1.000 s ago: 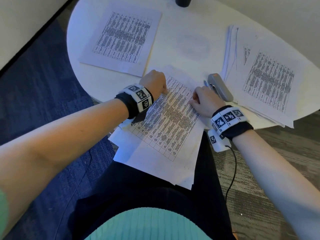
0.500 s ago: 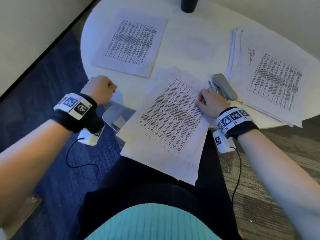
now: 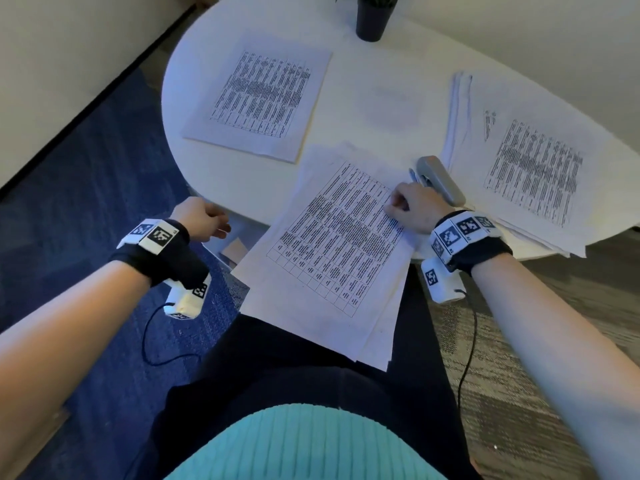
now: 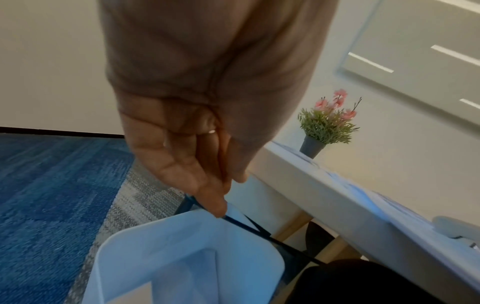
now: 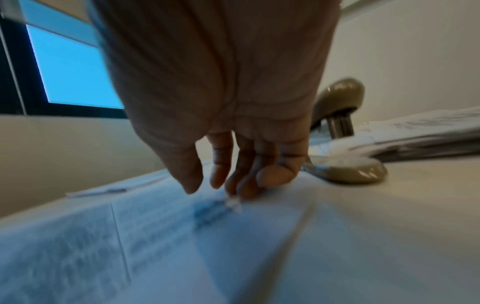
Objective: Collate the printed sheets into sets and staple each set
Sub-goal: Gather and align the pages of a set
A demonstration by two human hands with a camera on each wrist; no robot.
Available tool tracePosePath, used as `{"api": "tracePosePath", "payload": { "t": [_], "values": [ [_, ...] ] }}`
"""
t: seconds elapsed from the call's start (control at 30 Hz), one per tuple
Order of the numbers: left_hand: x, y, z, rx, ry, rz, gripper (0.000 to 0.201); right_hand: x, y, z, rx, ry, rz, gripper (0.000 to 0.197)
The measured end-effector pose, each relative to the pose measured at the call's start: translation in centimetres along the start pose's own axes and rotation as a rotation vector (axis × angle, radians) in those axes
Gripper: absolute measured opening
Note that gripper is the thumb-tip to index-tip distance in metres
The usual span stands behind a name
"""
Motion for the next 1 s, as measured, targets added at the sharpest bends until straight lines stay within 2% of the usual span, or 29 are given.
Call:
{"api": "tracePosePath", "payload": {
  "t": [0.07,0.17,0.23,0.3,0.4,0.5,0.57,0.7,0.77,0.8,1.0],
  "values": [
    [-0.4,-0.3,-0.3,0.038,0.049,-0.017,0.017,-0.5,-0.8,0.0,0.041,-0.009,-0.025,0.021],
    [-1.0,-0.7,-0.4,0.116,0.056,-0.017,0.019,-1.3,-2.7,-0.5,0.089,-0.014,-0.271,0.017],
    [-1.7,-1.0,-1.2,0.304,0.041,-0.005,0.026,-1.9,-3.9,-1.2,0.147,0.054,-0.419,0.018],
    [-3.1,-1.4,-3.3,0.547,0.052,-0.032,0.030,-2.1,-4.6,-2.3,0.044,0.201,-0.480,0.030],
    [-4.5,-1.4,-7.7,0.621,0.170,-0.126,0.030,-1.4,-4.2,-4.4,-0.044,0.435,-0.353,0.053],
    [-3.9,0.2,-11.8,0.559,0.336,-0.122,0.022,-0.2,-3.3,-5.0,0.039,0.461,-0.230,0.047],
    [-2.8,2.1,-14.3,0.625,0.437,-0.067,0.021,0.1,-3.1,-4.7,0.075,0.442,-0.221,0.038],
    [-0.8,6.7,-16.7,0.954,0.600,0.207,0.070,-0.1,-3.4,-4.1,0.148,0.430,-0.326,0.037],
    [0.0,8.1,-16.3,1.152,0.618,0.291,0.085,-0.3,-3.8,-3.8,0.163,0.391,-0.339,0.038],
    [0.3,8.4,-16.0,1.222,0.612,0.289,0.088,-0.4,-3.9,-3.6,0.160,0.370,-0.329,0.038],
    [-1.3,9.9,-15.1,1.236,0.549,0.090,0.092,-0.4,-2.9,-1.4,0.051,0.321,-0.142,0.031]
  ]
}}
Point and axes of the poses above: each hand's wrist, its own x-axis towards the middle knuckle, its own y-axis out of the palm, z = x × y, the point moved 3 cm from there along x, towards the middle knuckle, and after that the axes turned 10 degrees about z, right-handed, at the moved point
